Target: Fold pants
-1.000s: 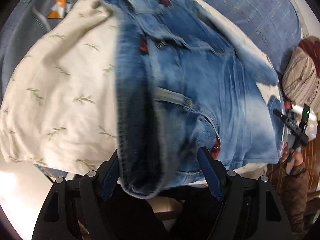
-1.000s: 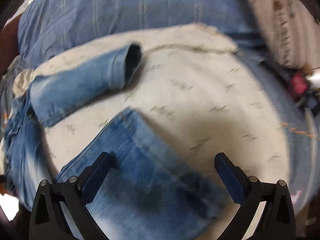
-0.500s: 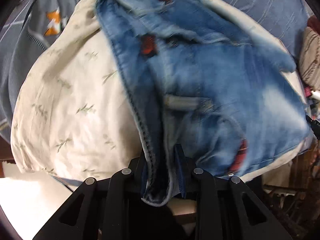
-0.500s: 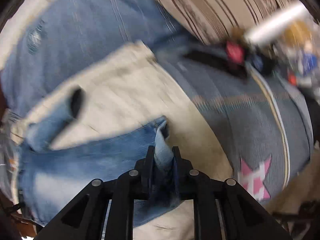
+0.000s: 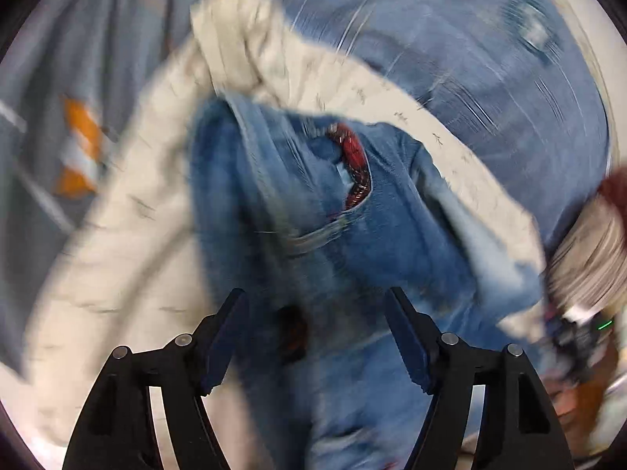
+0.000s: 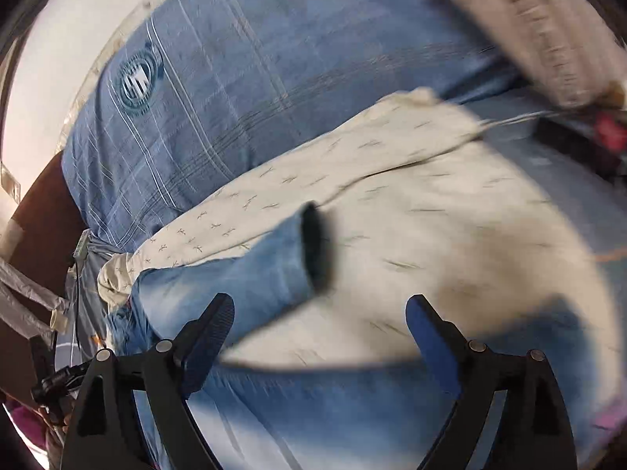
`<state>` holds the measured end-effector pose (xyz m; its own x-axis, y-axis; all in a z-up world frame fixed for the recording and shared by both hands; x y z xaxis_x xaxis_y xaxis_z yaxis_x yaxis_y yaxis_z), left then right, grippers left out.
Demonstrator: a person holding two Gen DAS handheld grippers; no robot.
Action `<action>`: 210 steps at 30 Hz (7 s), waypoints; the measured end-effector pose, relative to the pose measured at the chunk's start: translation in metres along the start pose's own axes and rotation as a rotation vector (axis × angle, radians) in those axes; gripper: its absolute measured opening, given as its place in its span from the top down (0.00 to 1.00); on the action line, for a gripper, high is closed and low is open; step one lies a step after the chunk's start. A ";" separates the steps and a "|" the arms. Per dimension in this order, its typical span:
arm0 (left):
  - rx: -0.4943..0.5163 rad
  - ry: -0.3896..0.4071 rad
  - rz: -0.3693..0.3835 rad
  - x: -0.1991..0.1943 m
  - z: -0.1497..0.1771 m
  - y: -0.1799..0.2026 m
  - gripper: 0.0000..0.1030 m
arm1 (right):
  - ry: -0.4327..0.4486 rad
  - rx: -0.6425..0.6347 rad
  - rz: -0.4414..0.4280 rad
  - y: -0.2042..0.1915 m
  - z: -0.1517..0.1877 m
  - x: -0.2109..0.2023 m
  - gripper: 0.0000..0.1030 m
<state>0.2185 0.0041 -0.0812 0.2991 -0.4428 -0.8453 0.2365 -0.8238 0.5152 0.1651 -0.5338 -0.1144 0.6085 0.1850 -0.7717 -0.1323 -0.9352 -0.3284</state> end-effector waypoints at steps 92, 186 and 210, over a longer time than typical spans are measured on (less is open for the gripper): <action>-0.224 -0.061 0.074 0.056 -0.117 -0.007 0.85 | -0.141 -0.207 0.295 0.006 -0.195 0.159 0.93; 0.006 -0.140 0.031 -0.026 0.149 -0.092 0.84 | 0.181 0.496 0.026 0.116 0.175 -0.102 0.88; -0.140 -0.165 0.243 -0.027 0.066 -0.101 0.56 | -0.235 -0.586 -0.136 -0.232 0.034 0.069 0.39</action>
<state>0.1257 0.0753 -0.1199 0.2111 -0.6818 -0.7005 0.3047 -0.6350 0.7099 0.2115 -0.2942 -0.1099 0.3933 0.3128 -0.8646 0.4234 -0.8963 -0.1316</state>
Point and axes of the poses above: each gripper's, at about its wrist camera, not at the fingertips, and x roughly the way its jaws point, y to its right, z to its underside, the point moved 2 cm from there along x, roughly the way its jaws point, and after that the axes turned 10 degrees about -x, right-handed, at the moved point
